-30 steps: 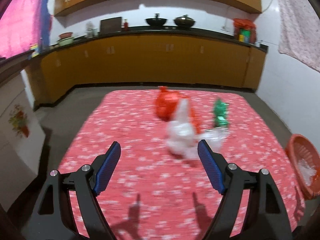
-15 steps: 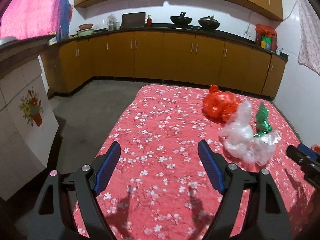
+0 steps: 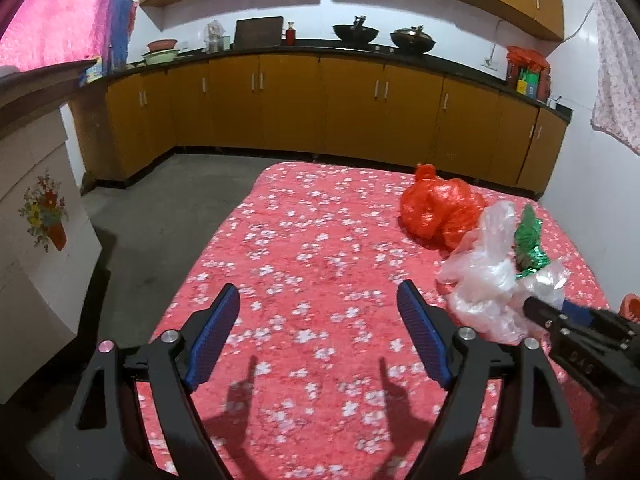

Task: Collect trash
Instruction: 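Grasp a clear bag with the right tool while the left tool grasps another clear bag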

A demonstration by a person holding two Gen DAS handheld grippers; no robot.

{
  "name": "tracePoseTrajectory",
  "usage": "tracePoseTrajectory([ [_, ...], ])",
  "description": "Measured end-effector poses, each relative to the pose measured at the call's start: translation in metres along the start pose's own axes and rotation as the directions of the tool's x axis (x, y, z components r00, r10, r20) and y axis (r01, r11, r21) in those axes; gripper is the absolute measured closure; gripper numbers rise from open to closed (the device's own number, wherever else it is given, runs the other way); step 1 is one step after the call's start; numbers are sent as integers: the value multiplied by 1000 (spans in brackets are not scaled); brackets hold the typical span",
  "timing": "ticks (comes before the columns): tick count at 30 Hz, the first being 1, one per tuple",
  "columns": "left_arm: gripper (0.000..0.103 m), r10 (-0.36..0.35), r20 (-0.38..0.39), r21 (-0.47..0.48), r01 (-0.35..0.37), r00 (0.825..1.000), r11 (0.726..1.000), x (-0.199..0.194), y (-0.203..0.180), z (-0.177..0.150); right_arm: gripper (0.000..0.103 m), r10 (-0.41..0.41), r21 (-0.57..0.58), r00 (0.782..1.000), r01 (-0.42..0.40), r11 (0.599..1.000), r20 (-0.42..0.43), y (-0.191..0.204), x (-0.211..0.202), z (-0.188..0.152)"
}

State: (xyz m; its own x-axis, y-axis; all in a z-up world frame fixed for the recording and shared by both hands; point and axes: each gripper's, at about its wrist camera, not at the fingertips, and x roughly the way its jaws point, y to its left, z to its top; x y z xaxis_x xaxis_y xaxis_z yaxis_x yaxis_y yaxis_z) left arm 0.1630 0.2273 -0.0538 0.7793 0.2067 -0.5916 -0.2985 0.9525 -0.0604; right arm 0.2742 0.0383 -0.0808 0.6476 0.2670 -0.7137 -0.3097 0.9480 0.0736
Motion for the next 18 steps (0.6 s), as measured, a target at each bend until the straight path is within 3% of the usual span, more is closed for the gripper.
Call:
tracePoseTrajectory([
  [4, 18, -42, 11, 20, 42, 999, 999, -2, -15, 4, 82, -8, 7, 1000, 8, 1000, 11, -9, -6, -3],
  [13, 11, -131, -4, 84, 131, 991, 988, 1, -68, 6, 82, -42, 57, 998, 40, 998, 41, -57, -34, -22],
  [18, 11, -130, -55, 126, 136, 990, 983, 20, -99, 6, 82, -72, 106, 997, 68, 992, 31, -85, -44, -31],
])
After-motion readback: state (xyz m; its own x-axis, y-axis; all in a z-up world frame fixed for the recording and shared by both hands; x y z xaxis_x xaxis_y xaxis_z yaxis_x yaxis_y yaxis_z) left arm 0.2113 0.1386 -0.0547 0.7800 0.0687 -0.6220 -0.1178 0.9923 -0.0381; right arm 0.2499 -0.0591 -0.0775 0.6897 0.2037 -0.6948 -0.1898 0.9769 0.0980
